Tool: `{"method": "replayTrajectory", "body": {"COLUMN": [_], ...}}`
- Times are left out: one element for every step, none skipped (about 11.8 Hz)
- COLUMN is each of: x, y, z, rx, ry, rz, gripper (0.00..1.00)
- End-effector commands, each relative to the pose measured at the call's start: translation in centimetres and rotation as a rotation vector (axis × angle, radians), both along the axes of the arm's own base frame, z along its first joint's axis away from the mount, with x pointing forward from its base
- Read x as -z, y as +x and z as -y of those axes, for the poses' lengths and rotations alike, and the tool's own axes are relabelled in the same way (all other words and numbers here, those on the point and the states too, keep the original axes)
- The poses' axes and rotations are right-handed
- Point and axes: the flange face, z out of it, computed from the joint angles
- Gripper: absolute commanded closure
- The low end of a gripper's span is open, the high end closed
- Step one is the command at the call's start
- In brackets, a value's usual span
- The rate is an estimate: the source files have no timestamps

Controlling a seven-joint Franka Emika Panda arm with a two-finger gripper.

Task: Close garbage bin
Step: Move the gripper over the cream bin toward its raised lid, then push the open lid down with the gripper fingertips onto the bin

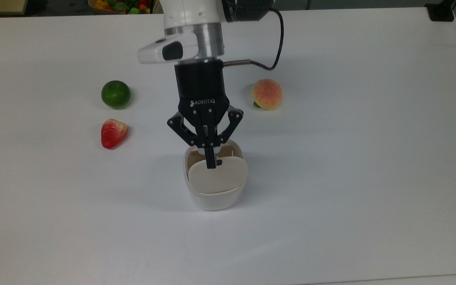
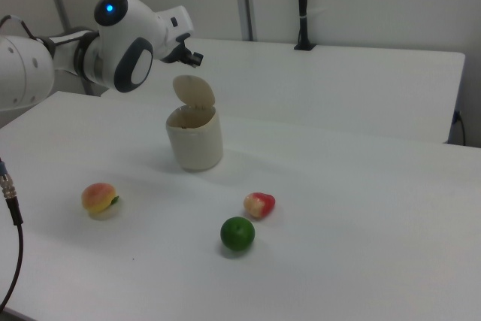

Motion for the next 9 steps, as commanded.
{"method": "replayTrajectory", "body": {"x": [0.6,0.6,1.0,1.2,1.6,2.4,2.6,3.0,3.1], "y": [0.5,0.5,0.4,0.2,-0.1,-0.3,-0.5,-0.8,-0.9], "z": [-0.4,-0.4,-0.3,-0.3,-0.4,-0.3,-0.3,-0.3,-0.2], "rx": [0.002,-0.001,0.0,-0.001,-0.004,-0.005,-0.005,-0.006,-0.008], "ry": [-0.02,-0.026,-0.027,-0.029,-0.032,-0.036,-0.037,-0.038,-0.04], "rz": [0.012,0.011,0.002,-0.005,-0.02,-0.036,-0.046,-0.058,-0.074], "gripper": [1.0,1.0,1.0,1.0,1.0,1.0,1.0,1.0,1.0]}}
